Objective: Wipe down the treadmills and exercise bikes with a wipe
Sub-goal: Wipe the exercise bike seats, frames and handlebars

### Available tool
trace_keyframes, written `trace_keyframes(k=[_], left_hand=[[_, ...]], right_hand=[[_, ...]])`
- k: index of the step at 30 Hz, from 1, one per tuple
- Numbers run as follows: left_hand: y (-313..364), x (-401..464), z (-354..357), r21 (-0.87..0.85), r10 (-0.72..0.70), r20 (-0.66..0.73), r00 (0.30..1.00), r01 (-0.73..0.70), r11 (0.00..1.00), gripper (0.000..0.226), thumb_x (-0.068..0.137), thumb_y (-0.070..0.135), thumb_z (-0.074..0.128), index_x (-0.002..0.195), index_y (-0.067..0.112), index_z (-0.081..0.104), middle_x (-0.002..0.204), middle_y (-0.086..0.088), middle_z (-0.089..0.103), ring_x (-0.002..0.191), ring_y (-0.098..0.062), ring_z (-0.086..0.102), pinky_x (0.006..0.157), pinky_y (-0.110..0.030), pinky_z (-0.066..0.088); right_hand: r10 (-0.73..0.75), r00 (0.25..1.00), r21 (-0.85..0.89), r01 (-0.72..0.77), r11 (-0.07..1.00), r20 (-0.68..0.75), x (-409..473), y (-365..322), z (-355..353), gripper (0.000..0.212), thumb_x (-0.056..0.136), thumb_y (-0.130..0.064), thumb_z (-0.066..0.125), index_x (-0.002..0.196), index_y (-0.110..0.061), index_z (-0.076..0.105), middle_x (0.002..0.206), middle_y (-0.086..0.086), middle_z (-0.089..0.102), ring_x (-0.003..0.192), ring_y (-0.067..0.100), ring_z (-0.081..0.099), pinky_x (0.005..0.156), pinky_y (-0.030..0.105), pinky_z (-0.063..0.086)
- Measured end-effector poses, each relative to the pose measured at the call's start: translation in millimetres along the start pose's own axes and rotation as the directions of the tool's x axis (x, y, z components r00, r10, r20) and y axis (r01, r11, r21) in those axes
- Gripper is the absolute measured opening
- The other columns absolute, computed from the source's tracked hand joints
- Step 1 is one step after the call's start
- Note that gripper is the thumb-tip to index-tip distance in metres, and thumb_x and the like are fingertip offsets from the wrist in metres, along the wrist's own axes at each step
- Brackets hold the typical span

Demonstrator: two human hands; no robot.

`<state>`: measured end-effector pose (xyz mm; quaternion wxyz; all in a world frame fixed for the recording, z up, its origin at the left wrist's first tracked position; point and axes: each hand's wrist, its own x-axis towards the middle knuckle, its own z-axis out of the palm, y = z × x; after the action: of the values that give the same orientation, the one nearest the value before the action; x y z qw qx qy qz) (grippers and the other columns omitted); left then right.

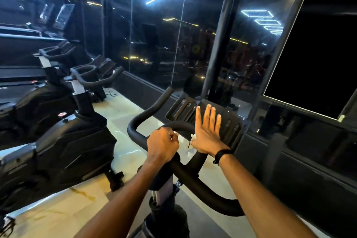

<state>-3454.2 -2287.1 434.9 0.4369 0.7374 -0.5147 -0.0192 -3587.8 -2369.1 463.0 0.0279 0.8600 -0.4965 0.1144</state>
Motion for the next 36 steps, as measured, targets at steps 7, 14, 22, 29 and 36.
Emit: trace_keyframes(k=[7,14,22,29,36], left_hand=[[-6,16,1,-0.008,0.018,0.112,0.994,-0.017,1.000,0.021,0.093,0.022,0.061,0.078,0.010,0.067,0.071,-0.001,0.065,0.064,-0.012,0.060,0.059,-0.029,0.051],[-23,34,1,-0.130,0.051,0.198,0.979,-0.025,0.991,0.029,0.095,0.021,0.056,0.067,0.012,0.059,0.059,-0.004,0.065,0.050,-0.016,0.066,0.060,-0.040,0.059],[-24,31,4,-0.085,0.073,0.164,0.984,-0.059,0.995,0.020,0.097,0.026,0.054,0.086,0.011,0.061,0.086,-0.006,0.064,0.070,-0.017,0.060,0.062,-0.031,0.049],[-23,29,1,-0.107,0.071,0.138,0.988,-0.056,0.993,0.014,0.097,0.024,0.057,0.093,0.012,0.063,0.085,0.000,0.058,0.072,-0.014,0.056,0.065,-0.027,0.047],[-26,24,0,-0.260,0.115,0.073,0.991,-0.092,0.961,0.021,0.102,0.028,0.051,0.085,0.020,0.058,0.070,0.012,0.051,0.060,-0.007,0.052,0.051,-0.013,0.036]], right_hand=[[-0.094,0.994,-0.163,0.103,0.981,0.062,24,-12,-7,0.126,0.080,-0.009,0.073,0.151,-0.015,-0.032,0.153,0.023,-0.041,0.138,0.037,-0.042,0.110,0.052,-0.028],[-0.071,0.997,-0.227,0.070,0.971,0.008,40,-20,0,0.143,0.071,-0.045,0.085,0.152,-0.017,-0.028,0.151,0.014,-0.040,0.144,0.034,-0.035,0.119,0.053,-0.019],[0.133,0.991,-0.055,-0.132,0.990,0.026,-16,-17,8,0.092,0.100,-0.045,0.052,0.158,-0.014,-0.012,0.161,0.013,-0.030,0.150,0.031,-0.024,0.122,0.044,-0.012],[-0.006,1.000,-0.119,0.009,0.993,0.031,6,-9,6,0.084,0.101,-0.012,0.046,0.157,-0.014,-0.017,0.162,0.012,-0.029,0.146,0.024,-0.033,0.114,0.038,-0.028],[-0.219,0.971,0.042,0.216,0.976,0.100,35,-5,2,0.087,0.091,0.002,0.038,0.159,-0.027,-0.008,0.164,-0.004,-0.022,0.146,0.005,-0.031,0.118,0.031,-0.025]])
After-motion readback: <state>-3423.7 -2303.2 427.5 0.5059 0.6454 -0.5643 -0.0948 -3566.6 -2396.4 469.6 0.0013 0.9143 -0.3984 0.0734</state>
